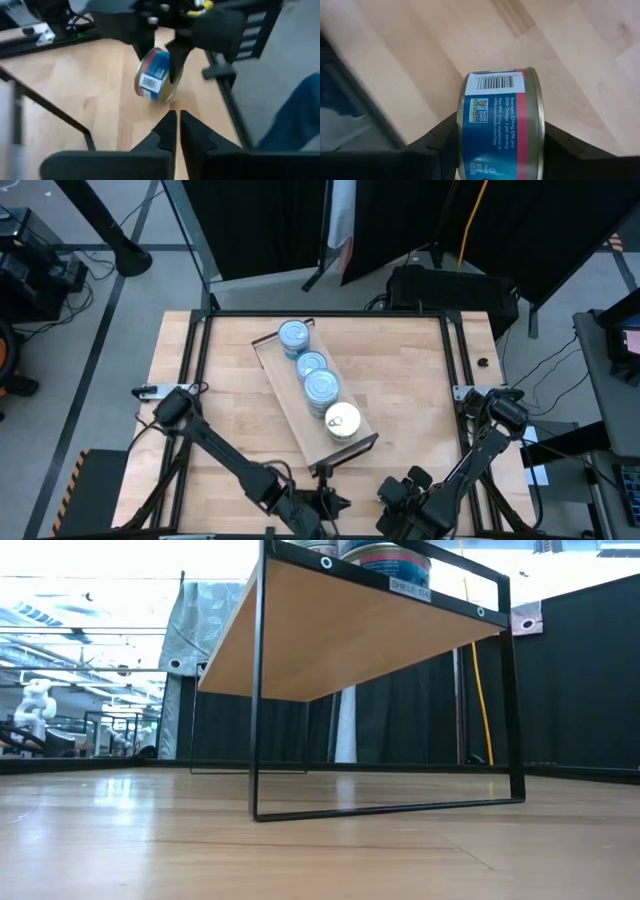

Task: Stack canned seafood by type on shelf
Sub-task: Stack the blue-pink tuna can on top of the blue-pink tuna cans on the shelf

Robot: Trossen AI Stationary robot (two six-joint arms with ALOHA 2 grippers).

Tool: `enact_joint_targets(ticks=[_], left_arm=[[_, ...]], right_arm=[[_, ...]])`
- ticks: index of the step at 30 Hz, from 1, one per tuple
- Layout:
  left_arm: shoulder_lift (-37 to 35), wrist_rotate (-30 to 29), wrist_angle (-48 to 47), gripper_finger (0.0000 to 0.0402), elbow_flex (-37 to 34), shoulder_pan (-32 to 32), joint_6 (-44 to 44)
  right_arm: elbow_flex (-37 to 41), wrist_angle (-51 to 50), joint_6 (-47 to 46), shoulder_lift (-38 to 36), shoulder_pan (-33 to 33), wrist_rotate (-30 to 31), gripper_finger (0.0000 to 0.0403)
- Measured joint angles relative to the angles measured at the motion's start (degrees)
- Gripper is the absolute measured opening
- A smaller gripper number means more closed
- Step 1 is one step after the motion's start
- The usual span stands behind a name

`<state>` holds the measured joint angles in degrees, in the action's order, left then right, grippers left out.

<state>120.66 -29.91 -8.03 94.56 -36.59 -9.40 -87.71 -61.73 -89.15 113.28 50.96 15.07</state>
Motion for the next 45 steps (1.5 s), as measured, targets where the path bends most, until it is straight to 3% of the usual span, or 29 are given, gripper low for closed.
enact_joint_targets(ticks=[11,16,21,28,38,42,45], left_arm=[[-10.6,4.1,-1.2,0.0152,0.0,0.0,3.3],[-11.0,-0.4,-1.5,0.0197,0.0,-0.7,6.4],[-11.0,-8.9,0.9,0.0236,0.0,-1.8,9.9],[-15.8,-10.3,2.6,0.0288,-0.1,-2.8,8.5],[-18.5,-2.5,3.0,0.032,0.0,-2.9,8.7],[-18.5,-7.2,2.3,0.0321,0.0,-2.9,9.4],[-18.5,-7.6,2.1,0.0321,0.0,-3.0,10.1]], right_arm=[[-9.6,-1.5,15.0,-6.4,0.1,8.8,0.017],[-16.1,-1.7,25.5,-7.8,0.2,16.0,0.018],[-23.1,-1.5,37.1,-8.3,0.2,23.2,0.0177],[-27.2,-0.6,47.6,-8.3,0.0,26.1,0.0178],[-27.3,5.8,62.3,-8.2,-1.7,28.9,0.0179],[-27.3,9.0,67.0,-8.2,-2.2,28.5,0.018],[-27.3,11.1,69.7,-8.2,-2.5,28.6,0.018]])
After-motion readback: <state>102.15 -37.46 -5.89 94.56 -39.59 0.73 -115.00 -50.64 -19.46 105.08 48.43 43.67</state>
